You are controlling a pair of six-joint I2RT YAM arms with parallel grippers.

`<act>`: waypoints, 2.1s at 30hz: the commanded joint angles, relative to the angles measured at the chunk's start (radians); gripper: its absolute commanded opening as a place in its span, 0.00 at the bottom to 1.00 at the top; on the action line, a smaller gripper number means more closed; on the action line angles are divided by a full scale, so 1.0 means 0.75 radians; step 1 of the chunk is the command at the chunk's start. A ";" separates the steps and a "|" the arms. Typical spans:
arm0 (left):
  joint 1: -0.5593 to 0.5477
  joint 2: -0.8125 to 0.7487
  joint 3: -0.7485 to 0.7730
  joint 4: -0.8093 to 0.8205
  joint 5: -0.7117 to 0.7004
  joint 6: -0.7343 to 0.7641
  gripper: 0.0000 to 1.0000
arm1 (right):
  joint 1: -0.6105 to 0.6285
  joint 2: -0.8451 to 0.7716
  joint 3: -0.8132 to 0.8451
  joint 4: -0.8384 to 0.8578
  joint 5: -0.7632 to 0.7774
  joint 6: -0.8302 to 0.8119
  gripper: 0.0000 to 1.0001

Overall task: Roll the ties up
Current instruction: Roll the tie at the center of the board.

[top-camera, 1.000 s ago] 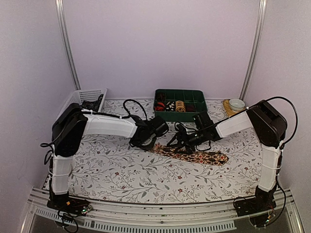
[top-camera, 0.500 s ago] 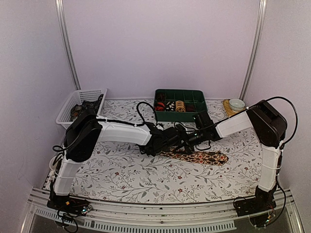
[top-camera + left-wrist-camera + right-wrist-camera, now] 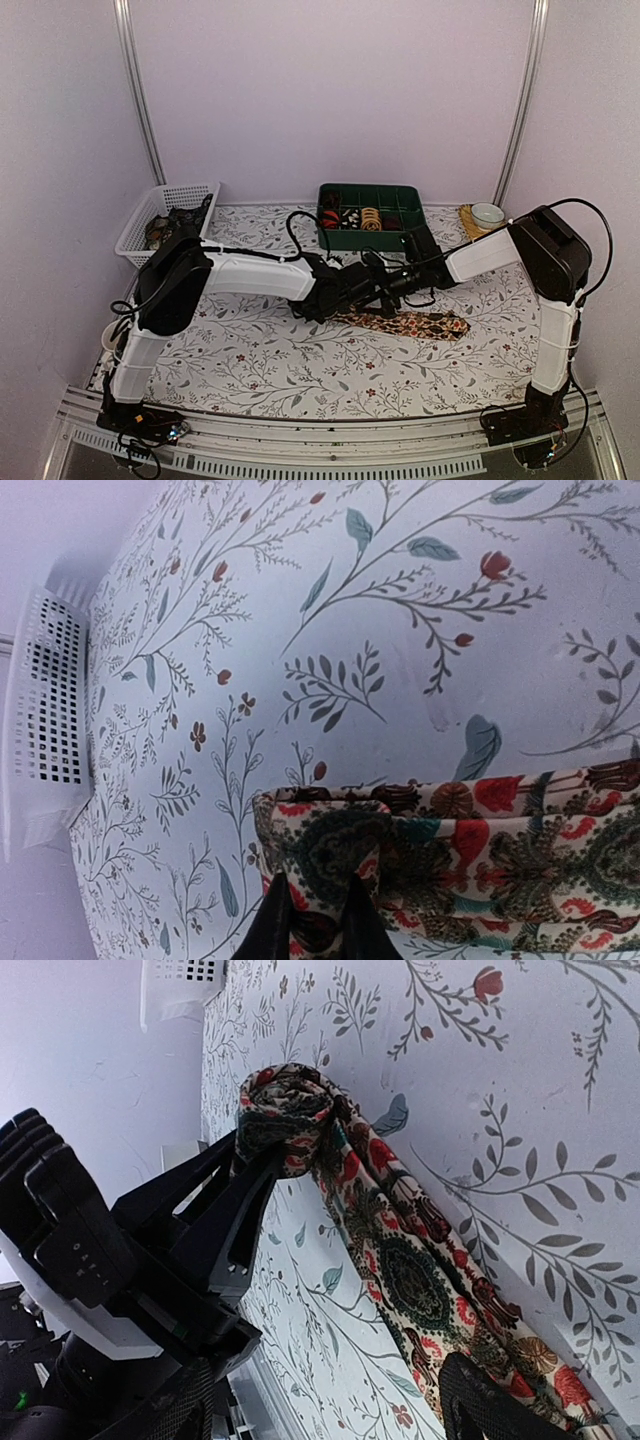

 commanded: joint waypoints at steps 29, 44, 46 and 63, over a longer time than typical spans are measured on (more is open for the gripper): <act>-0.022 -0.138 -0.080 0.241 0.222 0.079 0.44 | -0.049 0.019 -0.012 0.152 -0.055 0.107 0.77; 0.052 -0.526 -0.318 0.439 0.431 0.062 0.56 | -0.031 0.001 0.077 0.081 -0.013 0.080 0.76; 0.111 -0.619 -0.444 0.528 0.553 0.037 0.59 | -0.012 0.007 0.112 0.063 0.006 0.076 0.75; 0.612 -0.866 -1.184 1.423 1.537 -0.214 1.00 | 0.184 0.230 0.397 0.118 0.058 0.117 0.73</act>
